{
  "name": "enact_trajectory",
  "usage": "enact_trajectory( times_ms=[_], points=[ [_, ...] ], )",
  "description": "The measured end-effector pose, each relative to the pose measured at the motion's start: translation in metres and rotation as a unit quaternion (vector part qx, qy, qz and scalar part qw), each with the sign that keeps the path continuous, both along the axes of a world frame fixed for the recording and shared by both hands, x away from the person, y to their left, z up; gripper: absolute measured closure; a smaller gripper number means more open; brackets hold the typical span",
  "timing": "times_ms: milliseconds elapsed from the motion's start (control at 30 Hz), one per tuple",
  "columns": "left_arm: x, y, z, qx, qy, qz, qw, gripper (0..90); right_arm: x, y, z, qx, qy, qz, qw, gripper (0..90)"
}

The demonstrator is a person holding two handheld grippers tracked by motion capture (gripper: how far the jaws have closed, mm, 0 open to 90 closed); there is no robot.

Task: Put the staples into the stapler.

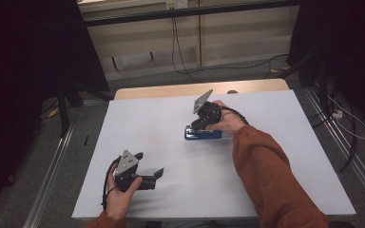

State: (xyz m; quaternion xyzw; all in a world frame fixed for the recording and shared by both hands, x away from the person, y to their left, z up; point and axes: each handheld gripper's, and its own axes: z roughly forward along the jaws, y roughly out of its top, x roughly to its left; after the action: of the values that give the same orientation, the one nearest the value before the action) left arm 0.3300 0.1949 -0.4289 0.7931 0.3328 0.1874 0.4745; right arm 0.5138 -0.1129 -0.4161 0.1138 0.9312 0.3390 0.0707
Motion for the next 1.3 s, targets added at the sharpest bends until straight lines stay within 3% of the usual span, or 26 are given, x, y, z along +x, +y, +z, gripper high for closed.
enact_trajectory(
  times_ms=[1300],
  points=[
    [-0.0002, -0.0009, -0.0002, 0.003, -0.001, -0.003, 1.0000, 4.3, 0.0041, 0.0063, -0.0015, -0.006, -0.004, 0.011, 0.9999, 78.8]
  ],
)
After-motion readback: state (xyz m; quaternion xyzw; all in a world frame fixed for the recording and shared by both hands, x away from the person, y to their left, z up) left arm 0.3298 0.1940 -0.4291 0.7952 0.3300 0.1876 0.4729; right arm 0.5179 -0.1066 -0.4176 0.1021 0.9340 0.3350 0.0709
